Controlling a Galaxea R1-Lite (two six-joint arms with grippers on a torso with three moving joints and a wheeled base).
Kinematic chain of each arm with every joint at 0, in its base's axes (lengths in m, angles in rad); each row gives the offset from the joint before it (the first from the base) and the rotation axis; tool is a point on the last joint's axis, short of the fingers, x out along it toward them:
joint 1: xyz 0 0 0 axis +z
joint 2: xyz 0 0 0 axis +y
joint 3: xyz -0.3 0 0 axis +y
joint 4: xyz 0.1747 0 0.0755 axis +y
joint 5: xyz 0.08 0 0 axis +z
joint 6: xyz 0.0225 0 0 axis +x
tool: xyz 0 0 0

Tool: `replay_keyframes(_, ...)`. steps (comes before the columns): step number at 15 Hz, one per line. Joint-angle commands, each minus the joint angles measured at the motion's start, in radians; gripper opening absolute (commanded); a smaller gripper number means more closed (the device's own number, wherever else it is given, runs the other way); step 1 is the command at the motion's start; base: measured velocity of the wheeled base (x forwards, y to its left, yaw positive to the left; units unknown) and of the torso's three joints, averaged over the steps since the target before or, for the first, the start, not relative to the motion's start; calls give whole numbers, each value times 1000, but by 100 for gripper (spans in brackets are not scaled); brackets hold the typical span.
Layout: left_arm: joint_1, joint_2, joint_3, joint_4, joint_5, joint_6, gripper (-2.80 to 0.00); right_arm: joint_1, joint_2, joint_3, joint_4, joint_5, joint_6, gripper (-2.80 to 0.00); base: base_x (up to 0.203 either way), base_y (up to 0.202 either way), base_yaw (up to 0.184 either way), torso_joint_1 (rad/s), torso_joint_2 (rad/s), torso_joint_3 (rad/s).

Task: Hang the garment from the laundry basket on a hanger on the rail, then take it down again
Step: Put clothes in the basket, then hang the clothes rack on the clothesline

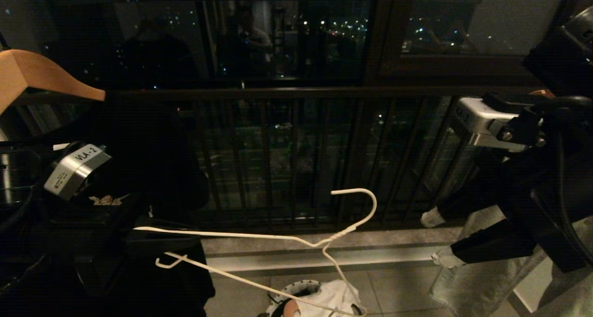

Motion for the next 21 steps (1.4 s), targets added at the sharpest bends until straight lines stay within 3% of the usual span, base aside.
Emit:
replay_keyframes(1, 4, -21, -4, -4, -7, -7, -280, -1, -17, 40, 6, 3, -2, -280, 0, 0, 0, 0, 0, 0)
replay_keyframes(8, 27, -30, -26, -4, -7, -45, -280, -30, -38, 174, -111, 3, 6, -280, 0, 0, 0, 0, 0, 0)
replay_keyframes(11, 31, -38, -32, -4, -6, -58, -280, -28, -16, 177, -133, 3, 7, -280, 0, 0, 0, 0, 0, 0)
replay_keyframes(14, 34, -62, -52, -5, -6, -161, -280, -26, 0, 176, -177, 3, 7, -280, 0, 0, 0, 0, 0, 0)
replay_keyframes(21, 39, -97, -61, -5, -6, -189, -280, 4, 38, 166, -296, 20, 33, -280, 0, 0, 0, 0, 0, 0)
